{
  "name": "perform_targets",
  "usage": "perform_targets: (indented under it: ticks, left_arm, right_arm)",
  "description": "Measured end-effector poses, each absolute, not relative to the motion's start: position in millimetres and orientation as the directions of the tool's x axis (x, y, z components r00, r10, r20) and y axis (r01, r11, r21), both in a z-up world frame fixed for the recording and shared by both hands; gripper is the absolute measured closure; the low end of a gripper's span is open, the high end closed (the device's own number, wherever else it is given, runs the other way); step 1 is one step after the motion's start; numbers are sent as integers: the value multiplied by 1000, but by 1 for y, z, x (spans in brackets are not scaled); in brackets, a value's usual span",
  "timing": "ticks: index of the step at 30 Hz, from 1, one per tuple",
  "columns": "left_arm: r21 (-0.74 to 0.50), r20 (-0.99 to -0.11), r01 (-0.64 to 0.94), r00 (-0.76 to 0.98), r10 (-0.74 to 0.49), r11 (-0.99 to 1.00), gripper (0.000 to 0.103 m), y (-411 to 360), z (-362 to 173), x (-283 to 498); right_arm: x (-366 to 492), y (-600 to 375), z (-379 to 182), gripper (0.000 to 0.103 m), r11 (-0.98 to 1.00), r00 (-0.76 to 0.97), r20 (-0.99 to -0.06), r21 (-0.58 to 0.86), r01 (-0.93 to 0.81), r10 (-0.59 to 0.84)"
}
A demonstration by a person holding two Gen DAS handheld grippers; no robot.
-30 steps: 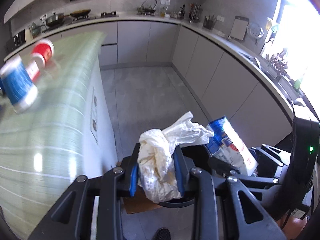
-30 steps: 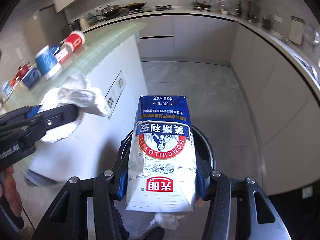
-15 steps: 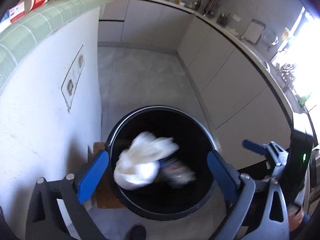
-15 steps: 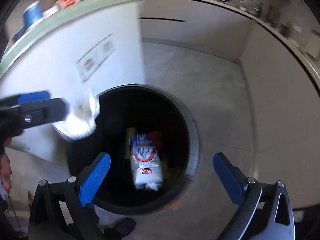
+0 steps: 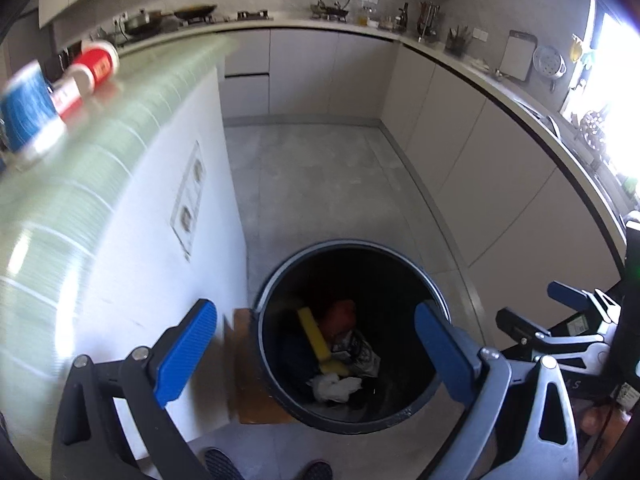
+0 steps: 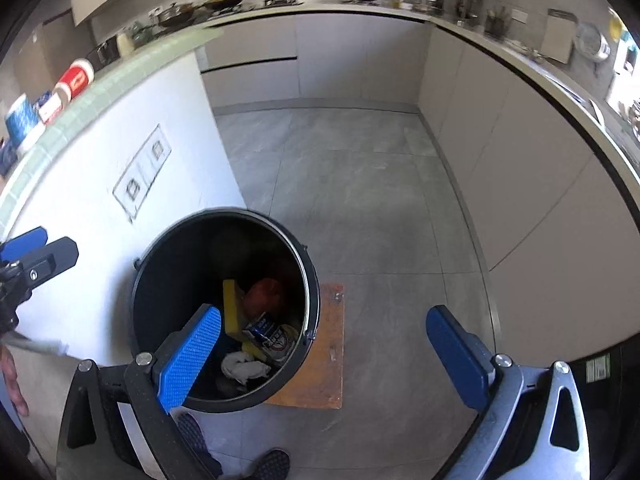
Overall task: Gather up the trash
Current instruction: 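Move both tools back over the table toward the blue bowl and blue cup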
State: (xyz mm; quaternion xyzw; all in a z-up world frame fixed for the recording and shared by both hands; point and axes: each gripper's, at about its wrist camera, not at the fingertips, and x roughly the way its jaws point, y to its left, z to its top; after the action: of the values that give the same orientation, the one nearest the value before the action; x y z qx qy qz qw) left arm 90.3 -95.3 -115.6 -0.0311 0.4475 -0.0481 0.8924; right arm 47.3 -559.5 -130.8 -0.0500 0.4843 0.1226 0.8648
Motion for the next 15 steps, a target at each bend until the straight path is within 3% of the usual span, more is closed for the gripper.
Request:
perform_targets:
  ticks: [15]
  left_arm:
    - [-62, -730, 31, 680, -67, 998, 0, -65, -54, 57]
  right_arm:
    - [16, -534, -41, 0, 975, 574, -803, 34, -221, 159]
